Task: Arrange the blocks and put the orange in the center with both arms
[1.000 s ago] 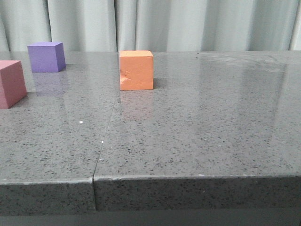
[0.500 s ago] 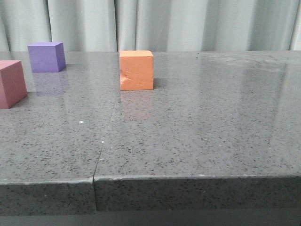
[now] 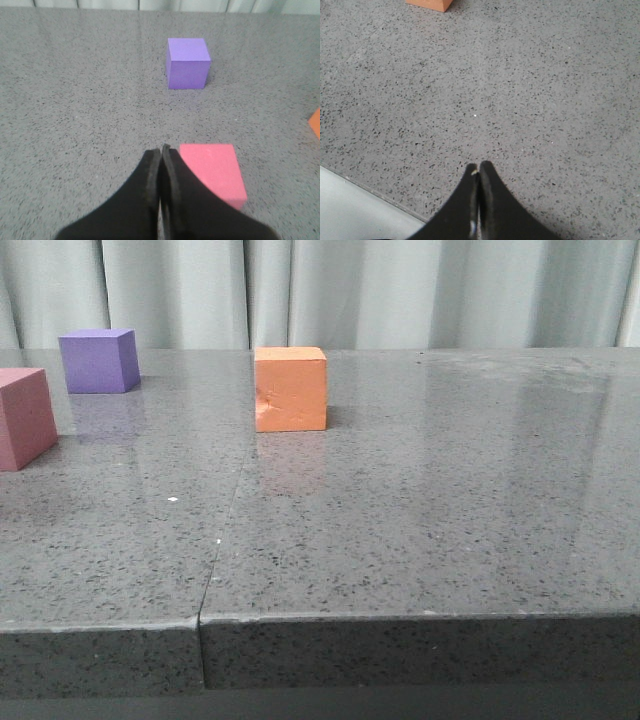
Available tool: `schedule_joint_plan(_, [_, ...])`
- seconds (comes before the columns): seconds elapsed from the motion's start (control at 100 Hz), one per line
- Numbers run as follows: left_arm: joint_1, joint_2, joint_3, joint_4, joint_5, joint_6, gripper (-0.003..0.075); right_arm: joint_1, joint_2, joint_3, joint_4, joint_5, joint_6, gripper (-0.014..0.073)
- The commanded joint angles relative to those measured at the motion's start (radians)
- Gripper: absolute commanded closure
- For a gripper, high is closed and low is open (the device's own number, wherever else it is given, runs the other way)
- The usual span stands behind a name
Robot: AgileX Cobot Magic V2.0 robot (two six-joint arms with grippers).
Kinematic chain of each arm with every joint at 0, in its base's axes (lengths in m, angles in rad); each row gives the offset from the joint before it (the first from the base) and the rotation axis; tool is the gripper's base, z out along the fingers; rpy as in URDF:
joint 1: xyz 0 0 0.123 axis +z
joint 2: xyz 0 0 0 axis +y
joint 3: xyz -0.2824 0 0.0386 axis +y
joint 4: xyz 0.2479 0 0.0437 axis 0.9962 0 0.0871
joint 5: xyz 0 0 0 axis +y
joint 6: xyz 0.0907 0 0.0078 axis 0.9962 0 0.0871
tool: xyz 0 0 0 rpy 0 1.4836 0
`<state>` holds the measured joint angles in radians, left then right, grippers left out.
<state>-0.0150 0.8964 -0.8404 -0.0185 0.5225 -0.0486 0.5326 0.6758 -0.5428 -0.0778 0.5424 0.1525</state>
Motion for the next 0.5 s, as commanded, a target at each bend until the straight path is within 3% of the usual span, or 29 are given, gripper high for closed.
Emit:
schedule_joint_plan(0.0, [-0.009,0.083,-0.098,-0.008,-0.053,-0.004,0.0734,-0.004,-0.003,-0.024,-0.014,-0.062,-0.01,0.0662])
schedule_joint_plan(0.11, [-0.009,0.182,-0.176,-0.012,-0.043,0.027,0.0635,-0.004,-0.003,-0.024,-0.014,-0.062,-0.01,0.0662])
schedule_joint_plan(0.28, [-0.009,0.296,-0.268,-0.039,-0.039,0.119,0.0291,-0.004,-0.003,-0.024,-0.014,-0.062,-0.01,0.0662])
schedule_joint_plan(0.35, [-0.017,0.333,-0.303,-0.037,-0.036,0.134,0.0183,-0.004,-0.003,-0.024,-0.014,-0.062,-0.01,0.0662])
schedule_joint_plan(0.42, [-0.019,0.37,-0.346,-0.037,-0.016,0.159,0.0127,-0.004,-0.003,-0.024,-0.014,-0.062,-0.01,0.0662])
schedule_joint_plan(0.49, [-0.021,0.408,-0.396,-0.038,0.024,0.166,0.0121,-0.004,-0.003,-0.024,-0.014,-0.062,-0.01,0.0662])
